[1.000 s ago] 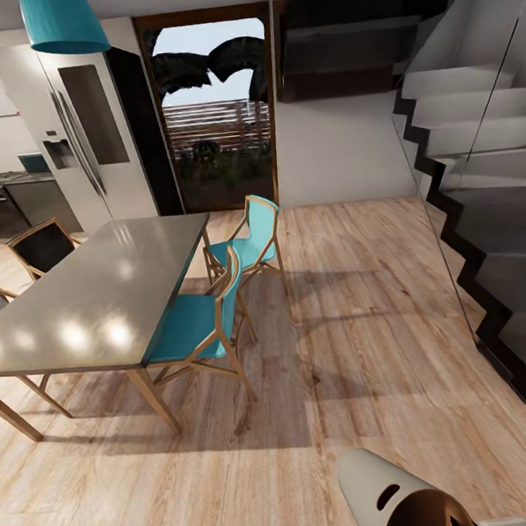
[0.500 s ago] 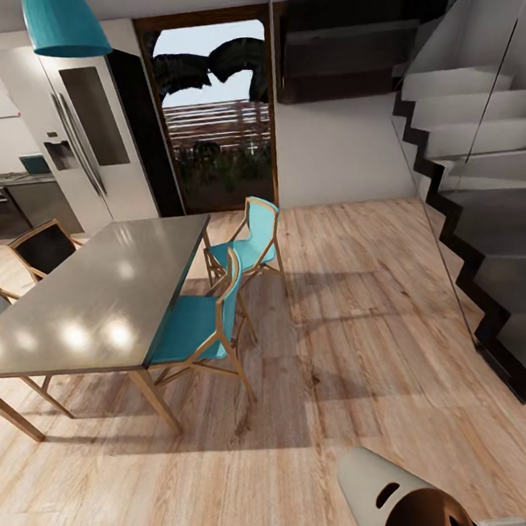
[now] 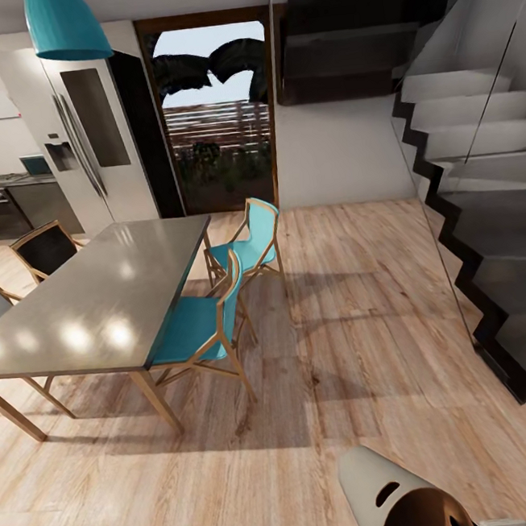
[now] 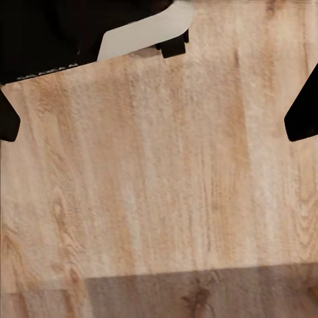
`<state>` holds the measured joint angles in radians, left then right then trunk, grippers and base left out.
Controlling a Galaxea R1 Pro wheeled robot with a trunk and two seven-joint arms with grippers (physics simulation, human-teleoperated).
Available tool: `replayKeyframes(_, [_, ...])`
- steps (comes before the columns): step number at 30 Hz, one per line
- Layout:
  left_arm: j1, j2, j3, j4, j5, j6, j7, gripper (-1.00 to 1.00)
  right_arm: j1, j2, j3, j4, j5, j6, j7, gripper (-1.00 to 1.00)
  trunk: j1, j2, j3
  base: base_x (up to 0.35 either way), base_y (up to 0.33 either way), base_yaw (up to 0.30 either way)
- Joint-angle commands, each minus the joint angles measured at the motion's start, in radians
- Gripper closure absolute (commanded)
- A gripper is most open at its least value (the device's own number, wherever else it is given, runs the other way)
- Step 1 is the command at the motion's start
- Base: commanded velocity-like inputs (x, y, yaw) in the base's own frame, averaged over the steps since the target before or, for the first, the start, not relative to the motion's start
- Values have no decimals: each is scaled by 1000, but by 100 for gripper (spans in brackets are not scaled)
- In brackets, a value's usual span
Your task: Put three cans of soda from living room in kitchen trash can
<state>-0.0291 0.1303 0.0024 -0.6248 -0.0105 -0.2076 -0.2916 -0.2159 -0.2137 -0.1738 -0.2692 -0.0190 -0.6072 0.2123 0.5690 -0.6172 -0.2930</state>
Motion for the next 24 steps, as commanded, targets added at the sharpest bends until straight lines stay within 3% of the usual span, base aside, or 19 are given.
replayKeyframes(1, [0, 0, 0, 6, 0, 0, 0, -100, 0, 0, -4, -2, 0, 0, 6, 100, -4, 7, 3, 0, 0, 0])
replayKeyframes(8, [0, -1, -2, 25, 0, -1, 1, -100, 0, 0, -4, -2, -1, 0, 6, 100, -31, 56, 25, 0, 0, 0])
replayKeyframes(24, [0, -4, -2, 30, 0, -4, 3, -100, 0, 0, -4, -3, -1, -1, 5, 100, -31, 56, 25, 0, 0, 0])
